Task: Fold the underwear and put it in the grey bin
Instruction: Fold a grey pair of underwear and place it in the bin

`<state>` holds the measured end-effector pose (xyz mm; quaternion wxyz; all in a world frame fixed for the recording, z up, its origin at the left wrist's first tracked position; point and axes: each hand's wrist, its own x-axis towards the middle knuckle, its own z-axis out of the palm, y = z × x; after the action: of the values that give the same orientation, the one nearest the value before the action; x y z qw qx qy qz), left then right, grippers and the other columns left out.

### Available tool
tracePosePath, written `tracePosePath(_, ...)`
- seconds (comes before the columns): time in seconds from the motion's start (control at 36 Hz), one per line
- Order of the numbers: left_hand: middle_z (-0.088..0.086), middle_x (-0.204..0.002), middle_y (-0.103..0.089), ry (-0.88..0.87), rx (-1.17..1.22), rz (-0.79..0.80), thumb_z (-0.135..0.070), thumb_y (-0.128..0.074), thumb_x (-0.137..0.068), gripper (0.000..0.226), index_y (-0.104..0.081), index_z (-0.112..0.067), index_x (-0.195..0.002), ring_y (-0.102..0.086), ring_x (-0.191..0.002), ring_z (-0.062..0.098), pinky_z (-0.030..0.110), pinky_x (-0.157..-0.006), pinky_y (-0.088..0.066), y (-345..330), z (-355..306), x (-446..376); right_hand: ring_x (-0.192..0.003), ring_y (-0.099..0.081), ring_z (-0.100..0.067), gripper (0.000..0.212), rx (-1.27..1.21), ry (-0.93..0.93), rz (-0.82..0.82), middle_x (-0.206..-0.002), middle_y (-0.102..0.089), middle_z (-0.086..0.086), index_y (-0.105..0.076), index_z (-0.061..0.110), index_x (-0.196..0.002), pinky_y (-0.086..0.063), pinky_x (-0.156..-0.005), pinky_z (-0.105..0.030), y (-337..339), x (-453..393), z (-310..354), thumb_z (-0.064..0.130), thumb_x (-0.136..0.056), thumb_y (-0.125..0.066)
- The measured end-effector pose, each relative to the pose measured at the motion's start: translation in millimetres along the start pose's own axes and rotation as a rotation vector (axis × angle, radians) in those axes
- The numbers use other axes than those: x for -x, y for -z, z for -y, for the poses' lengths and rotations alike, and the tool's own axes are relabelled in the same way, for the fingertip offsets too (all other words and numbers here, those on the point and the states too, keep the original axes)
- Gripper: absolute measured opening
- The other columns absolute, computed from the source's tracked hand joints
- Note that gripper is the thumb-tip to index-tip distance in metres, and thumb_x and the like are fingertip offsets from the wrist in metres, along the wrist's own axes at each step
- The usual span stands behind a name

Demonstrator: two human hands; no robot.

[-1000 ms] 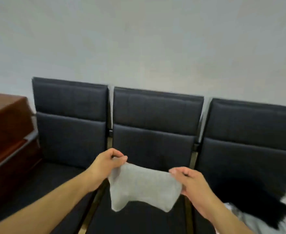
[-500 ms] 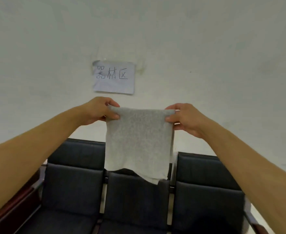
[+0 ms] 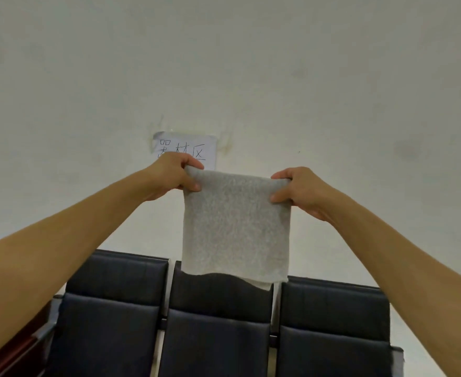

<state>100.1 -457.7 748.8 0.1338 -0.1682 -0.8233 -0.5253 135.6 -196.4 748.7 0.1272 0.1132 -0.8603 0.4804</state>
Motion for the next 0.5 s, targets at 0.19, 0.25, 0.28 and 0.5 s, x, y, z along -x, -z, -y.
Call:
tracePosePath(0.19, 0.002, -0.082, -0.06, -0.098, -0.383, -0.02, 0.001, -0.07, -0.078, 0.018, -0.065, -0.008, -0.093, -0.056, -0.078, 0.017, 0.026, -0.068, -0.046, -13, 2, -12, -0.089, -0.053, -0.02, 0.029, 0.396, 0.047, -0.154, -0.096, -0.057, -0.005, -0.063, 0.004, -0.104, -0.043, -0.067, -0.026, -2, -6, -5, 0.004, -0.076, -0.071)
tracePosePath(0.25, 0.002, -0.078, -0.058, -0.086, -0.398, 0.004, 0.002, -0.066, -0.081, 0.013, -0.064, -0.008, -0.089, -0.054, -0.075, 0.017, 0.028, -0.069, -0.045, -17, 4, -16, -0.086, -0.053, -0.019, 0.026, 0.423, 0.045, -0.155, -0.093, -0.057, -0.005, -0.064, 0.003, -0.101, -0.041, -0.062, -0.024, -2, -7, -9, 0.006, -0.076, -0.073)
tracePosePath(0.28, 0.001, -0.077, -0.057, -0.087, -0.405, 0.008, 0.001, -0.065, -0.082, 0.012, -0.064, -0.009, -0.088, -0.053, -0.074, 0.016, 0.027, -0.069, -0.044, -19, 5, -17, -0.086, -0.053, -0.019, 0.026, 0.434, 0.043, -0.151, -0.093, -0.058, -0.006, -0.064, 0.004, -0.1, -0.04, -0.061, -0.023, -2, -7, -11, 0.007, -0.076, -0.074)
tracePosePath(0.5, 0.003, -0.085, -0.057, -0.06, -0.256, 0.1, -0.004, -0.06, -0.087, 0.003, -0.061, -0.007, -0.088, -0.051, -0.081, 0.016, 0.03, -0.076, -0.045, -27, 22, -23, -0.081, -0.05, -0.017, 0.024, 0.456, 0.019, -0.048, -0.089, -0.055, -0.002, -0.058, 0.01, -0.087, -0.042, -0.066, -0.027, 11, -2, -33, 0.021, -0.076, -0.076)
